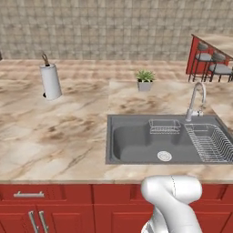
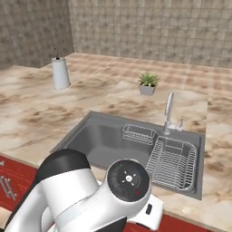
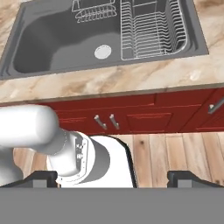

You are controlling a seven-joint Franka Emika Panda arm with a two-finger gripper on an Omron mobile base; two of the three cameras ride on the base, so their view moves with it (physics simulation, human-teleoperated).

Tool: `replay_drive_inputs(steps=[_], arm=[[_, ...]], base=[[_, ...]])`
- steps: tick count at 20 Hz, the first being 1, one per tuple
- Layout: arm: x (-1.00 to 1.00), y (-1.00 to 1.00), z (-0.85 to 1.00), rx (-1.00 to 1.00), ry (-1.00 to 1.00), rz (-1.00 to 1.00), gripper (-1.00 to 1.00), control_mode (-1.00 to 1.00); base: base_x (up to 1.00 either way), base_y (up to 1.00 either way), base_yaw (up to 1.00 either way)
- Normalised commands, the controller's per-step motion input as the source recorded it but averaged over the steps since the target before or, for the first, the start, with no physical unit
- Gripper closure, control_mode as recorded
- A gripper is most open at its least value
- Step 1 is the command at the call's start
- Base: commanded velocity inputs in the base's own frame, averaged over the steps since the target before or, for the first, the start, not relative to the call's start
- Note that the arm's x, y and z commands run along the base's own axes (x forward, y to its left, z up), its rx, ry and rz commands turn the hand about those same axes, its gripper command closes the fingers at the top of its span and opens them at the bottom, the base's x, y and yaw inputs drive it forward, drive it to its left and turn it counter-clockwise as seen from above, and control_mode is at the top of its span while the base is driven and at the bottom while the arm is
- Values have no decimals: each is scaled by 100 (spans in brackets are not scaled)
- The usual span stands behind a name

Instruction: Navigate to the sink.

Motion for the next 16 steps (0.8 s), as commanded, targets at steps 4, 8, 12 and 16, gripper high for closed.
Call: replay_drive_inputs(steps=[4,8,12,16], arm=[[0,0,0,0,0,0,-100,100],[0,0,0,0,0,0,-100,100],[0,0,0,0,0,0,-100,100],[0,0,0,0,0,0,-100,100]], base=[[26,-100,-31],[42,-94,-24],[61,-74,-12],[34,-100,-22]])
